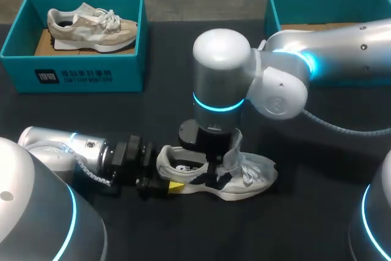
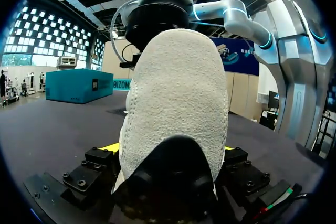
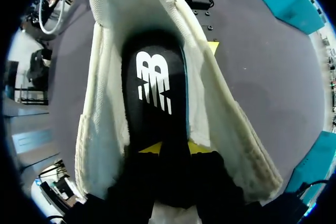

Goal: Take the shoe out of the shoebox, open the shoe tongue, remove and reinsert the insole, then place the shoe into the shoebox

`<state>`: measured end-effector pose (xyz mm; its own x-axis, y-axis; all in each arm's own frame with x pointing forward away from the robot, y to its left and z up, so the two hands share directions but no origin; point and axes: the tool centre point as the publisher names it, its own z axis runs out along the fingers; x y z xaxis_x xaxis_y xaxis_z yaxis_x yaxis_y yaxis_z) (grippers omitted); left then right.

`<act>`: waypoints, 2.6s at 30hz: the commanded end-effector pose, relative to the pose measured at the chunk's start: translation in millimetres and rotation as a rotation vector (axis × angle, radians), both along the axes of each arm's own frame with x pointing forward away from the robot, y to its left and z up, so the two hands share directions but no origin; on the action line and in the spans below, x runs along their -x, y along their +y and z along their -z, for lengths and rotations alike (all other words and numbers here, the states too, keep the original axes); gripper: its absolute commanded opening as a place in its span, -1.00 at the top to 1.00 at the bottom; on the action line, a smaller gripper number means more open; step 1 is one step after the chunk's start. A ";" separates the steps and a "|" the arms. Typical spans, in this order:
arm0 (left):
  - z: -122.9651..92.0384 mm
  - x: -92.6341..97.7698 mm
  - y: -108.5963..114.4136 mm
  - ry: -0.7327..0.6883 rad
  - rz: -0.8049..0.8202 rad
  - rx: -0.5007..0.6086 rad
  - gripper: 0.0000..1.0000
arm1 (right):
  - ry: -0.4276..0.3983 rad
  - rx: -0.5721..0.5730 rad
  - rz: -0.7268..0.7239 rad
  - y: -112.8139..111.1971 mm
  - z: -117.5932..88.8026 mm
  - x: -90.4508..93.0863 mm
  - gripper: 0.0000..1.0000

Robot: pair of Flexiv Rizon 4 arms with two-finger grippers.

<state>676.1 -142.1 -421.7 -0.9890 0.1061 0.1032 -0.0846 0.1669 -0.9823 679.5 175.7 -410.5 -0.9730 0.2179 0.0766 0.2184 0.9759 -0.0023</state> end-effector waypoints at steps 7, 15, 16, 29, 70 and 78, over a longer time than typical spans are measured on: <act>1.7 0.2 1.0 0.000 0.001 0.000 1.00 | 0.197 0.011 0.005 15.7 45.0 24.3 1.00; 1.7 0.2 1.0 0.000 0.001 0.000 1.00 | 0.174 -0.030 0.011 13.0 36.5 37.7 1.00; 1.7 0.2 1.0 0.000 0.001 0.000 1.00 | 0.156 -0.045 0.007 12.2 33.1 38.4 1.00; 1.7 0.2 1.0 0.000 0.001 0.000 1.00 | -0.109 -0.183 -0.082 7.7 -22.4 42.4 1.00; 1.7 0.2 1.0 0.000 0.001 0.000 1.00 | -0.419 -0.529 -0.342 1.1 -73.1 21.7 1.00; 1.7 0.2 1.0 0.000 0.001 0.000 1.00 | -0.383 -0.519 -0.375 6.5 -79.0 21.7 0.17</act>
<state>674.4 -139.9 -421.1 -0.9889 0.1069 0.1030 -0.0844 0.1662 -0.9825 657.7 182.7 -335.6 -0.9521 -0.0988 -0.2894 -0.2366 0.8375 0.4926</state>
